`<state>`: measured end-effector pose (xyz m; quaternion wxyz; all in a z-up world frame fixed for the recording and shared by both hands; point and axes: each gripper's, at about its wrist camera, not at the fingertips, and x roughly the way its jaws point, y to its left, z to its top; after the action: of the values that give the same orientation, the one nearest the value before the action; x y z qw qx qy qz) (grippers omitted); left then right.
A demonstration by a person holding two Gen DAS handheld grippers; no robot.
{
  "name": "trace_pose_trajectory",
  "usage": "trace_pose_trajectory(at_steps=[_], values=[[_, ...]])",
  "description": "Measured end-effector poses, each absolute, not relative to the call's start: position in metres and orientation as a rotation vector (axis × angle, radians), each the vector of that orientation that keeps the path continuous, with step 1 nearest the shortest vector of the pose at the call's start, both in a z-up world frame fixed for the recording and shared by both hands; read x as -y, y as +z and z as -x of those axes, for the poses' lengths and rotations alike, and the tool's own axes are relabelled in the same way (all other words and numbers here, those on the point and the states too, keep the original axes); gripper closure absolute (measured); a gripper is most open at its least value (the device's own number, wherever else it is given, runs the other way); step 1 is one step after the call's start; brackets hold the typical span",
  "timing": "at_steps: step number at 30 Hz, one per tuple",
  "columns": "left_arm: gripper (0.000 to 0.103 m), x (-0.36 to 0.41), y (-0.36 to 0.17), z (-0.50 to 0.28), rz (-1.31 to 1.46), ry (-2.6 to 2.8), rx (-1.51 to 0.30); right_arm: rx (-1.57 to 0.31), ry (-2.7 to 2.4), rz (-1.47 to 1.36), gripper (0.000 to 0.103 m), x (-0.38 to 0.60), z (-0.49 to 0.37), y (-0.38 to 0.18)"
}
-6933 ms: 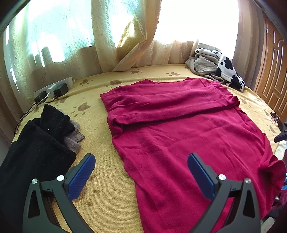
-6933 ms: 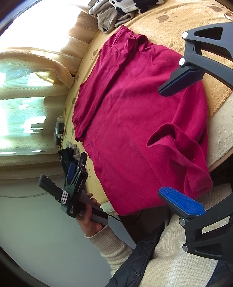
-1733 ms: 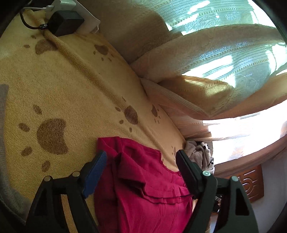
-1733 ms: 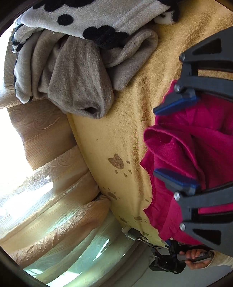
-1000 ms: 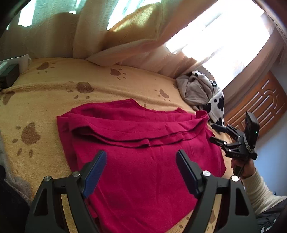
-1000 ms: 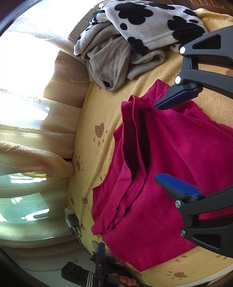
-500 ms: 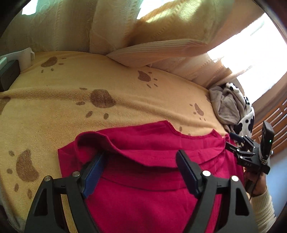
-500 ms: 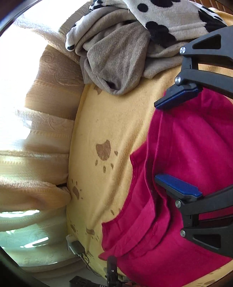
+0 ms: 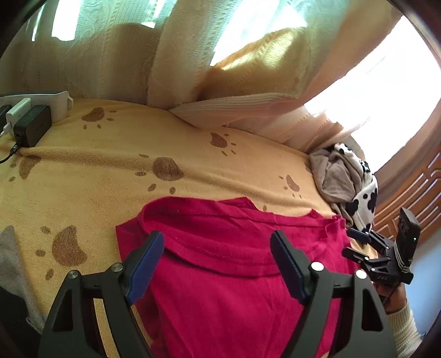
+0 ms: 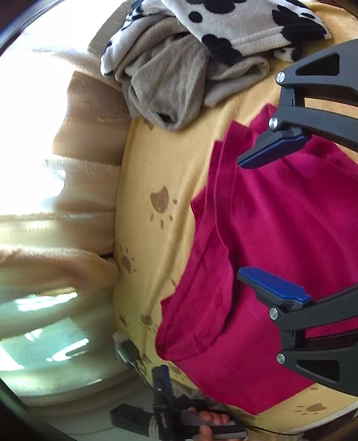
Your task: Fold clothes
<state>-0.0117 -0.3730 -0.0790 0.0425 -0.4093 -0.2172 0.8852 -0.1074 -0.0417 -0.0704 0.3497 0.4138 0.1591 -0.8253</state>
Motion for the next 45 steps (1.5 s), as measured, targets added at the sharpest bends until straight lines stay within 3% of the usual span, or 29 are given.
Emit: trace_pose_trajectory(at_steps=[8,14,18,26,30,33,37,40,45], values=[[0.02,0.319,-0.1,0.023,1.385,2.565,0.453,-0.518,-2.075,-1.141,0.027,0.087,0.111,-0.093],[0.02,0.34,-0.114,0.052,1.383,2.569,0.611,-0.557,-2.147,-1.133,0.027,0.104,0.133,-0.096],[0.02,0.364,-0.112,0.067,1.353,2.627,0.742,-0.455,-2.208,-1.173,0.027,0.097,0.161,-0.098],[0.02,0.37,-0.104,0.056,1.315,2.696,0.725,-0.385,-2.28,-1.14,0.027,0.076,0.161,-0.084],[0.02,0.367,-0.081,0.035,1.208,2.733,0.708,-0.253,-2.256,-1.084,0.027,0.061,0.146,-0.062],[0.02,0.349,-0.07,0.028,1.211,2.699,0.616,-0.284,-2.213,-1.056,0.027,0.069,0.127,-0.056],[0.02,0.307,-0.079,0.022,1.327,2.652,0.337,-0.414,-2.185,-1.024,0.027,0.078,0.102,-0.057],[0.02,0.29,-0.097,0.017,1.397,2.669,0.171,-0.403,-2.198,-1.084,0.027,0.051,0.101,-0.07],[0.02,0.303,-0.115,0.014,1.402,2.701,0.193,-0.408,-2.141,-1.123,0.027,0.021,0.102,-0.096]])
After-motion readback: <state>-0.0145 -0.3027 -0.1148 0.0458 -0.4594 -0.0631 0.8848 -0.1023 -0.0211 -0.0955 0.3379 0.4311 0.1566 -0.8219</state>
